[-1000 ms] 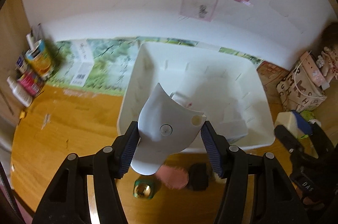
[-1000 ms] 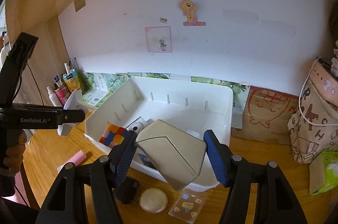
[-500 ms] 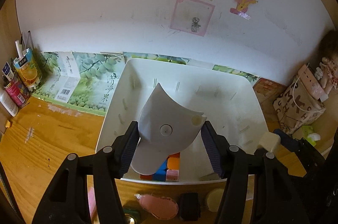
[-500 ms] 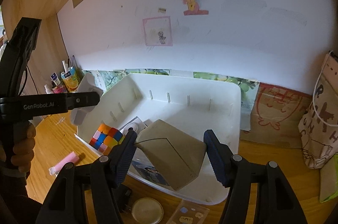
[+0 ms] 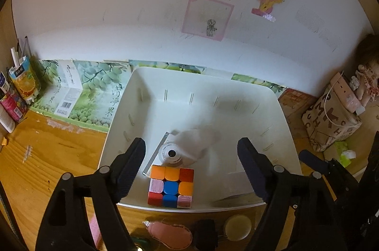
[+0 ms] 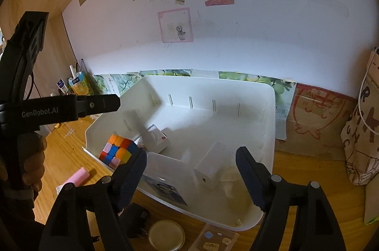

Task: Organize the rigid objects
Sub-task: 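Withdraw both grippers from the bin back toward the remaining objects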

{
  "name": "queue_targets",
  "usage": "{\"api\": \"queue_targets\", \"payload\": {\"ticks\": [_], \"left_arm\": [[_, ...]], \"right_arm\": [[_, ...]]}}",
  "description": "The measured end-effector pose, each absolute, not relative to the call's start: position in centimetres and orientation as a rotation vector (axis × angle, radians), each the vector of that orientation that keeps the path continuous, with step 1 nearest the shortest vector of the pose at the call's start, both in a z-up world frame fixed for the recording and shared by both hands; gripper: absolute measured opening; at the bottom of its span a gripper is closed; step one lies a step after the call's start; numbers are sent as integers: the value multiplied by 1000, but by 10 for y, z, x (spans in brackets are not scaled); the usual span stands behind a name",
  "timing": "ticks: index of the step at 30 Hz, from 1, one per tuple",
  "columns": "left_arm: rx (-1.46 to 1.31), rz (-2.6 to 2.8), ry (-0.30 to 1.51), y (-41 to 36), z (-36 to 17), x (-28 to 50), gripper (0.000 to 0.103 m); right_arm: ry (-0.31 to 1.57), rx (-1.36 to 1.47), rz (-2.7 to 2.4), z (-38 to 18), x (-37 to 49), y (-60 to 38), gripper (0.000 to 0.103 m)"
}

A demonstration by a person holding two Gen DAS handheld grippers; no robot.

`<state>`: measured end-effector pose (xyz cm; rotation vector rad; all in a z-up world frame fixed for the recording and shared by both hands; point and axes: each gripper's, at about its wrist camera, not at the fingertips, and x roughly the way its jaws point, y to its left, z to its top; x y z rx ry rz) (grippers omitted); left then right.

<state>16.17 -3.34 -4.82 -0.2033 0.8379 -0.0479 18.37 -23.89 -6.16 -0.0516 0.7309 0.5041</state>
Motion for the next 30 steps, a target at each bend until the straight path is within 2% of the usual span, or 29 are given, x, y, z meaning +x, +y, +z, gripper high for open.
{"api": "queue_targets", "payload": {"ticks": [30], "left_arm": [[-196, 144, 705, -15, 14, 58, 82]], "right_arm": [[552, -18, 415, 11, 115, -275, 81]]}}
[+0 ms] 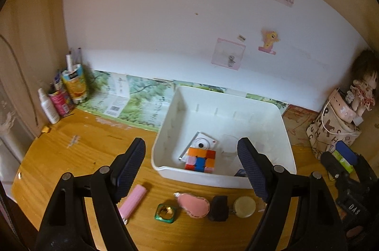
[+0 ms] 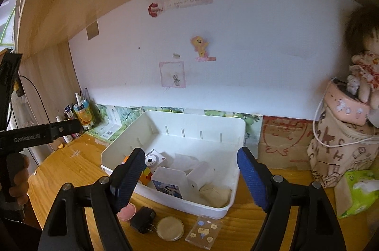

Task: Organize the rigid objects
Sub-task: 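Withdraw both grippers from the bin back toward the remaining objects, then grasp the pink hair roller with the left gripper while the right gripper grasps the clear sticker box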

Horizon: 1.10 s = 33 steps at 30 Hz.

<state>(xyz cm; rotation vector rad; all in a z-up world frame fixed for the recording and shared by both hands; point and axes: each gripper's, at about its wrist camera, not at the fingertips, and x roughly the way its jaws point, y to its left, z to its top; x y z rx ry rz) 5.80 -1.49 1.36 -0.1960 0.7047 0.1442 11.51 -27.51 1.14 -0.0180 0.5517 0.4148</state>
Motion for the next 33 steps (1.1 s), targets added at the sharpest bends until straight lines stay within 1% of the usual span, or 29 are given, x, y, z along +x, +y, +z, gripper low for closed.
{"api": "queue_targets", "payload": {"ticks": [9, 14, 22, 33], "left_arm": [[-218, 256, 723, 5, 11, 26, 82], [-220, 326, 777, 19, 2, 16, 82], [-219, 405, 921, 41, -31, 6, 82], [-170, 406, 1127, 43, -80, 4, 82]], "right_arm": [[546, 54, 306, 16, 103, -302, 81], [591, 71, 272, 0, 95, -314, 81], [717, 122, 243, -38, 87, -321, 81], [890, 237, 268, -86, 87, -317, 81]]}}
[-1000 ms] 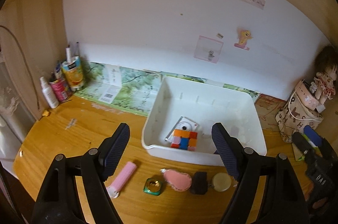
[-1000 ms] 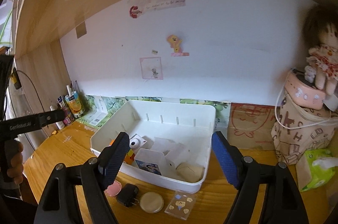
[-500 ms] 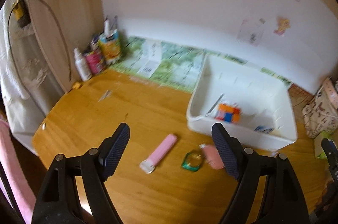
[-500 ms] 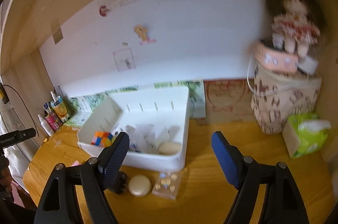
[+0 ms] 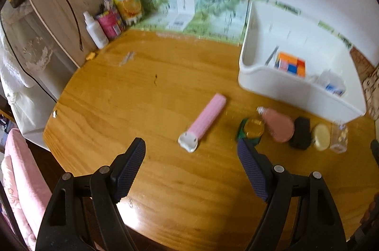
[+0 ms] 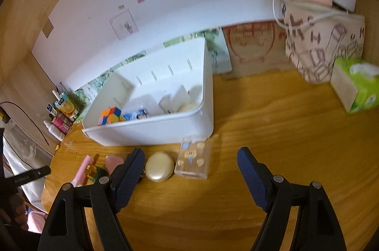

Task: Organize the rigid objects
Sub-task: 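Grasp the pink hair roller with the left gripper while the right gripper grasps the clear sticker box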

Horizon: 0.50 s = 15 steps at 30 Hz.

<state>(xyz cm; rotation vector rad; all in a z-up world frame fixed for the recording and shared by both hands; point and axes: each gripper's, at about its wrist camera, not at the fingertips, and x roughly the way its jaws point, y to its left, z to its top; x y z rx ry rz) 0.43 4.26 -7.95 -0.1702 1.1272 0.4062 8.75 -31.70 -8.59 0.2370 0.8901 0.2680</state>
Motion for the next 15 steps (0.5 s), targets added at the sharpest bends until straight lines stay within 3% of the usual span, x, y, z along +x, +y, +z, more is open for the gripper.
{"api": "queue_targets", "payload": {"ticks": [15], "left_arm": [[-161, 327, 1364, 70, -132, 45, 82]], "right_arm": [[1057, 346, 205, -127, 111, -298, 81]]}}
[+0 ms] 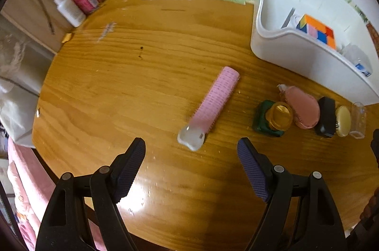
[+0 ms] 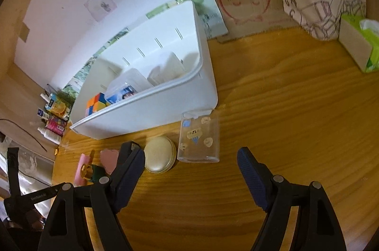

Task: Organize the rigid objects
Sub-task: 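Grasp the pink hair roller with the left gripper while the right gripper grasps the clear sticker box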

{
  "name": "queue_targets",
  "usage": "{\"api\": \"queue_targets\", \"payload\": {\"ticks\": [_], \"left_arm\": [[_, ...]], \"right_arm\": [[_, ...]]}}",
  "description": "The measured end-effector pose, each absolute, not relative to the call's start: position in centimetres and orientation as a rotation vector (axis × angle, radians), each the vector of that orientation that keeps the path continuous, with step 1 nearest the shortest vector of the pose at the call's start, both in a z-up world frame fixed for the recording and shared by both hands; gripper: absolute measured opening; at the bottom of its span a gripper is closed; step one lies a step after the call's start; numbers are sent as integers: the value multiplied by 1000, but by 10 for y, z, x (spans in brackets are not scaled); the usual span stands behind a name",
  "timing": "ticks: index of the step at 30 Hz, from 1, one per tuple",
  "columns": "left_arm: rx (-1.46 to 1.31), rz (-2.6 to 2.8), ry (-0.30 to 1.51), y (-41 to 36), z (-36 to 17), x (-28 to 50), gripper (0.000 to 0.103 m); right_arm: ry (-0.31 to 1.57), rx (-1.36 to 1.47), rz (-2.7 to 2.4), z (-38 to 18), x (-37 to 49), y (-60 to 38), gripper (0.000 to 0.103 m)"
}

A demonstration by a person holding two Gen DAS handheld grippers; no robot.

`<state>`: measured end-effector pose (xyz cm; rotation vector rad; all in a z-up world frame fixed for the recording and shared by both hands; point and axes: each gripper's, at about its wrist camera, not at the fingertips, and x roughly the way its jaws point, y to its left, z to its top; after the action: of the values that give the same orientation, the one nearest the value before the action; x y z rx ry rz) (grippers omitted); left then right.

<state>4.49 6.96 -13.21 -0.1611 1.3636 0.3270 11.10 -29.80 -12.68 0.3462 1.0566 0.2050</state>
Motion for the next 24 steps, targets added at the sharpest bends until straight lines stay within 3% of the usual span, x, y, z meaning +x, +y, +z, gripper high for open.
{"api": "queue_targets", "payload": {"ticks": [20, 24], "left_arm": [[-122, 186, 1469, 81, -164, 113, 81], [-129, 177, 1483, 80, -167, 118, 73]], "right_arm": [[1109, 288, 38, -155, 134, -283, 81], [1116, 273, 38, -158, 138, -279, 78]]}}
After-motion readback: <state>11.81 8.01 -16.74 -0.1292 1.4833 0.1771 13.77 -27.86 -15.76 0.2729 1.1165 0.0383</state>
